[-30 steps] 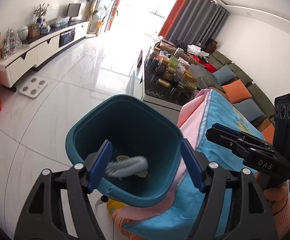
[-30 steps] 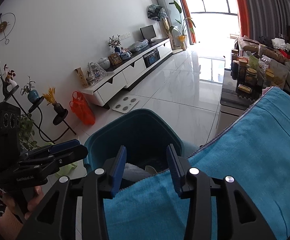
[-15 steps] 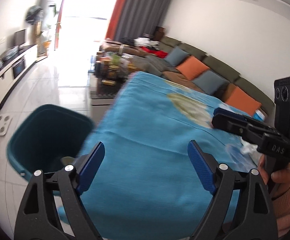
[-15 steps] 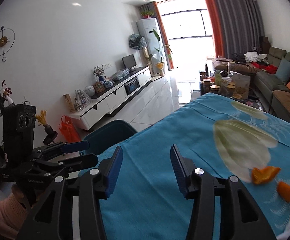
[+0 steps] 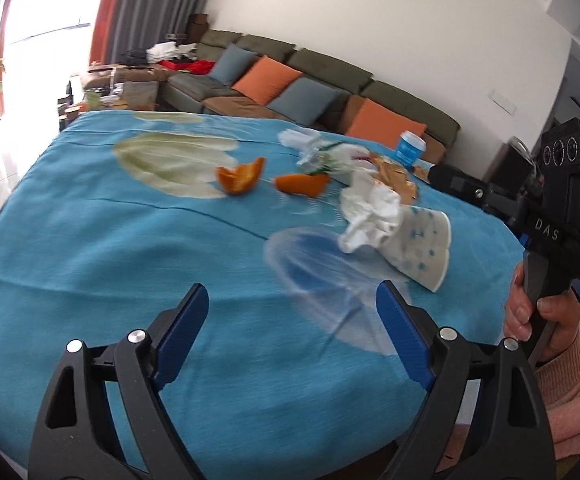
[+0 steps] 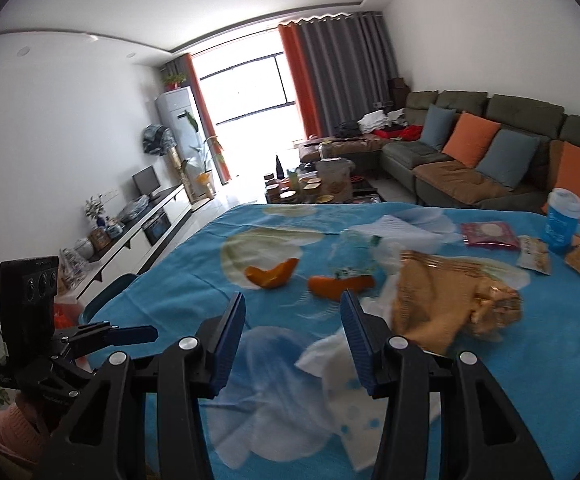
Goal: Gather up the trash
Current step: 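Grasp the second white paper cup with the right tool while the left tool reaches toward the tissue, then close the left tool on the crumpled white tissue while the right tool holds the cup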
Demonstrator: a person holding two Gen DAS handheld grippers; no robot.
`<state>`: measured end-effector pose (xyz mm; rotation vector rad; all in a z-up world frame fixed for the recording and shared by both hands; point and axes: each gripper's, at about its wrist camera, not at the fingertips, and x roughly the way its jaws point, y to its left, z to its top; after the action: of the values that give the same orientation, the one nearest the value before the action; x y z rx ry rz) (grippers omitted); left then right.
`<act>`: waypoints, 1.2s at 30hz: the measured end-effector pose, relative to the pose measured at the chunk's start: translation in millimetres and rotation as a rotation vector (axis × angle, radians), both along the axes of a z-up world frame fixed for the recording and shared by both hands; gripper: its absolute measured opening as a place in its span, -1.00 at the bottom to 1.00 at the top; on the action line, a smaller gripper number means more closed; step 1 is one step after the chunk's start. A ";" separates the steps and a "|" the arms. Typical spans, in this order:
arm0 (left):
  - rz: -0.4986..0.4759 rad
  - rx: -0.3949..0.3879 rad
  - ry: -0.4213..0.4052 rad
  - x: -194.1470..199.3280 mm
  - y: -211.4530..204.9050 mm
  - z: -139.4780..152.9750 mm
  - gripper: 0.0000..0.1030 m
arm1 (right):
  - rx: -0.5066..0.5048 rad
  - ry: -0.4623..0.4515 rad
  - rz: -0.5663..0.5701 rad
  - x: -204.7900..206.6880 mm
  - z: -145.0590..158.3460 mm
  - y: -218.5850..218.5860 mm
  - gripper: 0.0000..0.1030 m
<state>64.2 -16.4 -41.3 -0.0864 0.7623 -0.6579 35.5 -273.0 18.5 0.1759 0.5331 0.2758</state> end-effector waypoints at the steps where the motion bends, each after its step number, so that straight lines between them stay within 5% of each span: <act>1: -0.011 0.004 0.002 0.3 -7.0 -0.1 0.64 | 0.002 -0.002 -0.024 -3.8 -0.4 -9.1 -0.08; 7: -0.057 0.038 0.009 6.9 -40.1 -1.8 0.64 | 0.050 0.035 -0.114 -18.1 -16.4 -54.4 -0.09; 15: -0.068 0.101 0.038 20.3 -68.4 -9.1 0.56 | 0.093 0.104 -0.091 -24.5 -42.9 -61.6 -0.11; 20: -0.068 0.163 0.049 31.9 -83.7 -12.2 0.46 | 0.121 0.125 -0.056 -24.9 -49.1 -55.2 -0.28; 27: -0.094 0.208 0.066 42.7 -101.1 -15.0 0.35 | 0.174 0.145 -0.019 -22.0 -54.8 -56.5 -0.81; 36: -0.141 0.231 0.076 51.5 -121.8 -16.7 0.28 | 0.195 0.068 -0.033 -32.1 -38.1 -77.4 -0.95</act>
<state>115.7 -138.2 -58.0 0.1560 0.9187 -0.6986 3.4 -350.3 -19.6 0.3837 0.5699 0.2902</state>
